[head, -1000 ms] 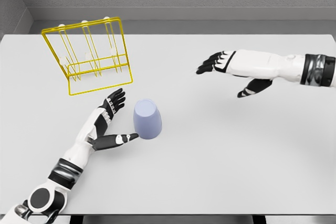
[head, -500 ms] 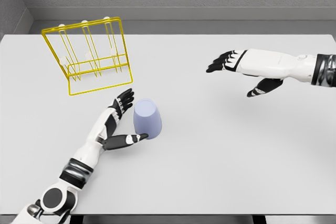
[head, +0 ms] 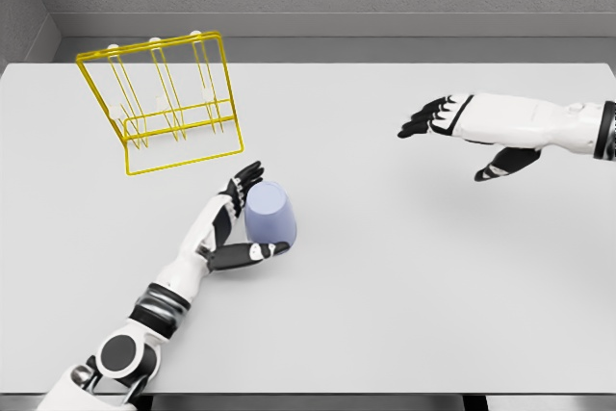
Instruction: Place the cup on the cup holder with both arms
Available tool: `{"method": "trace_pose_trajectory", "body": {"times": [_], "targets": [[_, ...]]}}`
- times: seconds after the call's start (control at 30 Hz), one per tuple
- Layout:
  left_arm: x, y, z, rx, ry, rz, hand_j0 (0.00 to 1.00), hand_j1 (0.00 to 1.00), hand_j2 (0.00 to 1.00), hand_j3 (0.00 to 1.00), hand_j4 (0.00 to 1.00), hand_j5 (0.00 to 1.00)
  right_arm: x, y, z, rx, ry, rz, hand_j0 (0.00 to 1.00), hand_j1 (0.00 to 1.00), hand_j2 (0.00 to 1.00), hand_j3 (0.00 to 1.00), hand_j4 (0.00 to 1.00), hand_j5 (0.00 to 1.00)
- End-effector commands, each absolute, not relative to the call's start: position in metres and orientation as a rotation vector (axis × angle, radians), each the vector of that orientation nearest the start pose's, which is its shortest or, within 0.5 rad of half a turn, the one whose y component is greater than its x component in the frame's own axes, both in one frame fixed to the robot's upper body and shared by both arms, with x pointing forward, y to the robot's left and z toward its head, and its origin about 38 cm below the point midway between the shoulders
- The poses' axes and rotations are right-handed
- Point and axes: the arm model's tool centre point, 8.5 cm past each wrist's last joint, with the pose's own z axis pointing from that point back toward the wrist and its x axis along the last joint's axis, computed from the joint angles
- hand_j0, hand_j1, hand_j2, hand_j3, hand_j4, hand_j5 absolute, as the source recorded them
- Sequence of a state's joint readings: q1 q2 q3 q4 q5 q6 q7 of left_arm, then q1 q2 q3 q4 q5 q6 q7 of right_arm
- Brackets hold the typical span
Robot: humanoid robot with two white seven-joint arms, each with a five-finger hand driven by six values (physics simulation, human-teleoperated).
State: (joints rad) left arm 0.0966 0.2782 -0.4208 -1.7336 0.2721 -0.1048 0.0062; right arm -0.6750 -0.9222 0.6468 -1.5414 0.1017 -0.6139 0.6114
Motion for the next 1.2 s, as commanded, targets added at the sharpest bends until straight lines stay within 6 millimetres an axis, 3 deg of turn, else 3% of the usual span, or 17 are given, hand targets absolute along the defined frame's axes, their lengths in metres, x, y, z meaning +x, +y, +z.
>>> {"method": "trace_pose_trajectory", "body": {"times": [0.0,0.77,0.93,1.17], "targets": [[0.3050,0.1685,0.0636,-0.344,-1.571,-0.353,1.00,1.00,1.00,1.00,1.00,1.00,0.4156,-0.3049,0.2514,-0.200,-1.510,2.050,1.00,1.00,1.00,1.00,1.00,1.00],[0.3095,0.1598,0.0583,-0.356,-1.560,-0.346,1.00,1.00,1.00,1.00,1.00,1.00,0.4148,-0.3000,0.2456,-0.177,-1.508,2.054,1.00,1.00,1.00,1.00,1.00,1.00],[0.3095,0.1602,0.0582,-0.354,-1.559,-0.347,0.76,0.76,0.76,0.76,0.76,0.76,0.4150,-0.3000,0.2462,-0.179,-1.509,2.055,1.00,1.00,1.00,1.00,1.00,1.00],[0.3090,0.1607,0.0578,-0.354,-1.559,-0.347,0.71,0.71,0.71,0.71,0.71,0.71,0.4151,-0.2975,0.2452,-0.172,-1.514,2.055,1.00,1.00,1.00,1.00,1.00,1.00]]}}
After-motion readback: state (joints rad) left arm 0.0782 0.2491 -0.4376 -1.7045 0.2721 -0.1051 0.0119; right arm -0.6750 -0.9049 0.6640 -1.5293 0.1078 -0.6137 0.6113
